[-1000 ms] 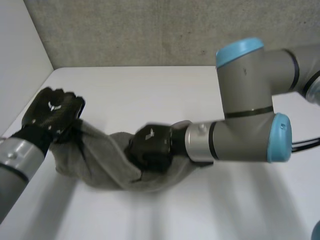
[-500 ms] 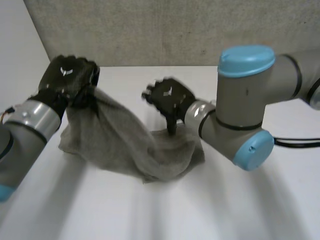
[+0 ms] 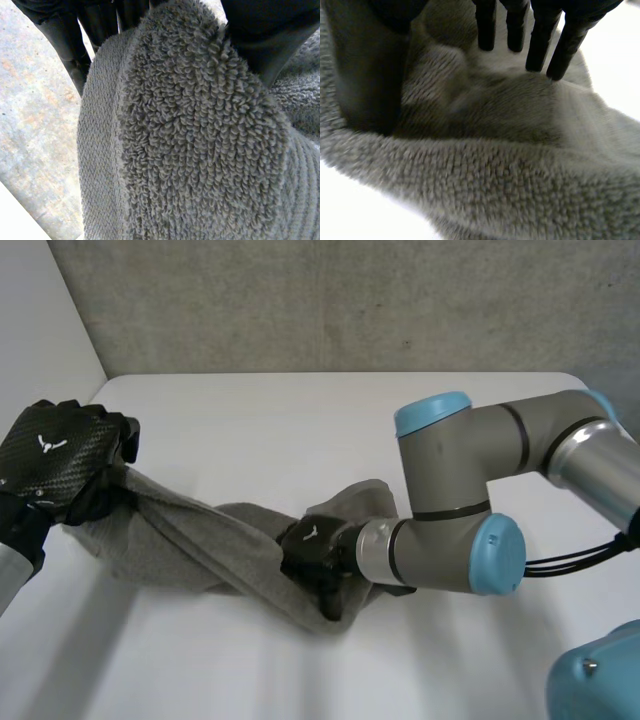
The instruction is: Fold the towel.
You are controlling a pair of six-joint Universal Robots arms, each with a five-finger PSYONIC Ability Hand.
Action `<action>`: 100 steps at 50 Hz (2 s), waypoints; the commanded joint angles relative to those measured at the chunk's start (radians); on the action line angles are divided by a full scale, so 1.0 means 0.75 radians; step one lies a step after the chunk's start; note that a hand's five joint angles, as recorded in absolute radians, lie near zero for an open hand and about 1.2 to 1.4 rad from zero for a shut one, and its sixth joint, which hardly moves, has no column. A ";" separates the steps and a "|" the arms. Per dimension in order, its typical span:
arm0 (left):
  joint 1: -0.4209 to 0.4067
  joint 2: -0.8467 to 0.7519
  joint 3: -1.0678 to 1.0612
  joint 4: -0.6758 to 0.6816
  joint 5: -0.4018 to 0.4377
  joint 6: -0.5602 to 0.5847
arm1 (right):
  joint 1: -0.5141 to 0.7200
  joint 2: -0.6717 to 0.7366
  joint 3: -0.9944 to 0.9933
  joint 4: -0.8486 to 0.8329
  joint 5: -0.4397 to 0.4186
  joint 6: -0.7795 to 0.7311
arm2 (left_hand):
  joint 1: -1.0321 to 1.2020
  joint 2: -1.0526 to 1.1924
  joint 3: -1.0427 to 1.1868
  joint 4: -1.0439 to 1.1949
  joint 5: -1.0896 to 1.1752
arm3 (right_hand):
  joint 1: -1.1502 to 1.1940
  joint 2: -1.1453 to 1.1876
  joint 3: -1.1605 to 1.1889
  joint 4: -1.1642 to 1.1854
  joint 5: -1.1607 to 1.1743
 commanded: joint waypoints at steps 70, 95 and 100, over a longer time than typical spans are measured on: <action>-0.235 -0.745 0.281 0.112 -0.225 -0.146 | -0.199 -0.513 0.753 -0.806 0.276 0.198 | 0.434 0.004 -0.001 -0.019 0.486 | 0.335 0.339 0.337 0.331 0.334; -0.229 -0.743 0.263 0.112 -0.223 -0.146 | -0.132 -0.414 0.776 -0.888 0.168 0.157 | 0.450 0.020 0.015 -0.004 0.502 | 1.396 1.400 1.397 1.392 1.395; -0.221 -0.727 0.277 0.108 -0.225 -0.148 | -0.148 -0.519 0.761 -0.876 0.172 0.145 | 0.458 0.028 0.023 0.004 0.509 | 1.442 1.446 1.443 1.437 1.441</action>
